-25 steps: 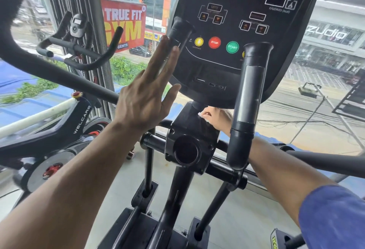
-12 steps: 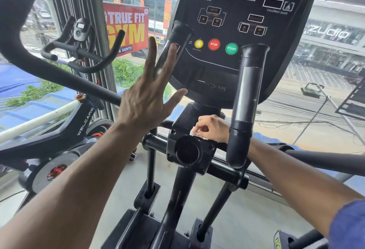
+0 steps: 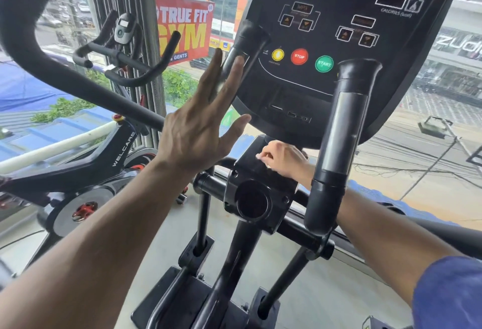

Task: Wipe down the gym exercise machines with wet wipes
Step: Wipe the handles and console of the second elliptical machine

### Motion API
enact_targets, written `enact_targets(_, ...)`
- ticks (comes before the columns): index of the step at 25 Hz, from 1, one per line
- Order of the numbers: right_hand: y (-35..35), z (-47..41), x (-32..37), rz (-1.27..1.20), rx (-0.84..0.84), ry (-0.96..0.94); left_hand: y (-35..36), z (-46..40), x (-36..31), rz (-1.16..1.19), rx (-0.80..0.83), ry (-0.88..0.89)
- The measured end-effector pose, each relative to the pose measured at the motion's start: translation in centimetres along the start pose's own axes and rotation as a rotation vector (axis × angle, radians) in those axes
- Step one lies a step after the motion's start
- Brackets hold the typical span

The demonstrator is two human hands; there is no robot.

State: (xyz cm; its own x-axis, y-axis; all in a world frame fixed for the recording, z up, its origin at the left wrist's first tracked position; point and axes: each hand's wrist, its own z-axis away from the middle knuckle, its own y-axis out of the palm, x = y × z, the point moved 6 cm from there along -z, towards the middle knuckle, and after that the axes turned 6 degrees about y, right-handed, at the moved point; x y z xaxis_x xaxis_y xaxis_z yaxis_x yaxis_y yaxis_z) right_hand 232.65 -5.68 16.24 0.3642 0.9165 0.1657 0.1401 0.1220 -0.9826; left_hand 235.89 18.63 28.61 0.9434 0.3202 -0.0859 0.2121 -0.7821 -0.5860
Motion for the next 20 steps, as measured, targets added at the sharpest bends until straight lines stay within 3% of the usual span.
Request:
enact_targets(3, 0.3, 0.7, 2.2, -0.054, 0.034, -0.214, 0.1, 0.0, 0.1, 0.011, -0.014, 0.01)
enact_targets(5, 0.9, 0.2, 1.5, -0.076, 0.085, -0.224, 0.0, 0.2, 0.0, 0.002, -0.019, 0.015)
enact_targets(12, 0.1, -2.5, -0.6, 0.002, 0.005, 0.081, -0.2, 0.2, 0.1, -0.019, -0.035, -0.004)
enact_targets(14, 0.6, -2.4, 0.0, -0.058, -0.054, -0.004, -0.2, 0.3, 0.1, -0.022, -0.04, -0.014)
enact_targets(17, 2.1, -1.7, 1.4, -0.135, 0.03, -0.21, -0.3, 0.2, 0.0, -0.01, -0.042, -0.003)
enact_targets(20, 2.0, -1.5, 2.3, -0.19, 0.097, -0.286, -0.3, 0.3, 0.0, 0.0, -0.036, -0.005)
